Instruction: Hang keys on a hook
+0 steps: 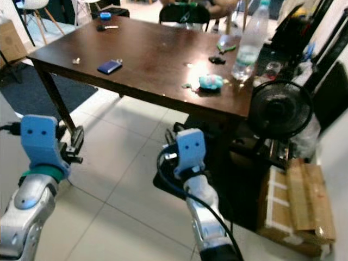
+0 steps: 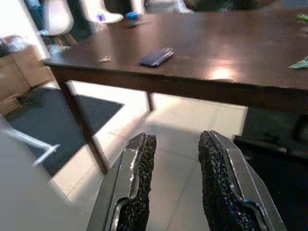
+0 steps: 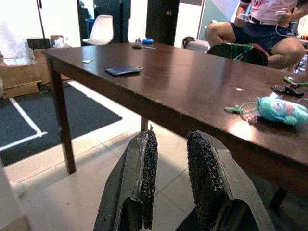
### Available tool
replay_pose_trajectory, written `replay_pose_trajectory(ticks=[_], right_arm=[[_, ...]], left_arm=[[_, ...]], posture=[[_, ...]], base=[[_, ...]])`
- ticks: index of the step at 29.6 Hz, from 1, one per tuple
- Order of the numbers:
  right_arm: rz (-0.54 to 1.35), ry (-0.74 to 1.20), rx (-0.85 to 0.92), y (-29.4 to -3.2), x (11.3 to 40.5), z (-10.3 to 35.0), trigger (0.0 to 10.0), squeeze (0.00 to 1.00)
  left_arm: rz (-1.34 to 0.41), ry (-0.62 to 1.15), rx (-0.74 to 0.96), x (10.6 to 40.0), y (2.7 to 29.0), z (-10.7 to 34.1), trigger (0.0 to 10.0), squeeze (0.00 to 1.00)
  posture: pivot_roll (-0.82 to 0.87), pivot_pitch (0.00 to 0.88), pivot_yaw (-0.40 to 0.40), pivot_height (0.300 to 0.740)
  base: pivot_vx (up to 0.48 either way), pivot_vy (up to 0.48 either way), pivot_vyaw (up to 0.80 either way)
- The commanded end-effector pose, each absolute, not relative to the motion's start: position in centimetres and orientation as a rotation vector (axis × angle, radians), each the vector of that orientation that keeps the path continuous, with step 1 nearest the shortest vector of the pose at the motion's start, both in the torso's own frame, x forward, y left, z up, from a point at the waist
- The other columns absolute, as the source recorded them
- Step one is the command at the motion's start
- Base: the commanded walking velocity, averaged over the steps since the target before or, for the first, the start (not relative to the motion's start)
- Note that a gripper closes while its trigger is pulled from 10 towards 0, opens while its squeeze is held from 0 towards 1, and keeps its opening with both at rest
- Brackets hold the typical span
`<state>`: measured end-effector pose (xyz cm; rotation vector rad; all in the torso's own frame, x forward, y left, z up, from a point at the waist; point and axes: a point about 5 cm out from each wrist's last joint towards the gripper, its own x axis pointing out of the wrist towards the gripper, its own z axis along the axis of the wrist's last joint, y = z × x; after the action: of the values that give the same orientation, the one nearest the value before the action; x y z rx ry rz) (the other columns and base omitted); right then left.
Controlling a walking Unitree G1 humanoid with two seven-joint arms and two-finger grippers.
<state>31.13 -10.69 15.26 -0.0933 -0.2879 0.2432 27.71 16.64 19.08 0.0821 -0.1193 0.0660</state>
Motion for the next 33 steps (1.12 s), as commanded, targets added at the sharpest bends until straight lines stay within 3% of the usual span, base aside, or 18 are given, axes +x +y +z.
replay_pose_trajectory(ticks=[1, 33], right_arm=[[0.24, -0.288, -0.093, -10.74, 31.11, 15.19, 10.0, 0.0], [0.247, -0.281, -0.127, -10.58, 31.16, 14.89, 10.0, 0.0]], left_arm=[[0.075, -0.107, 0.1, 27.57, 16.89, 18.78, 10.0, 0.0], [0.08, -0.084, 0.116, 27.43, 17.0, 17.89, 10.0, 0.0]], posture=[[-0.02, 0.035, 0.097, 0.74], [-0.02, 0.031, 0.096, 0.74]], base=[[0.465, 0.0, 0.0], [0.438, 0.0, 0.05]])
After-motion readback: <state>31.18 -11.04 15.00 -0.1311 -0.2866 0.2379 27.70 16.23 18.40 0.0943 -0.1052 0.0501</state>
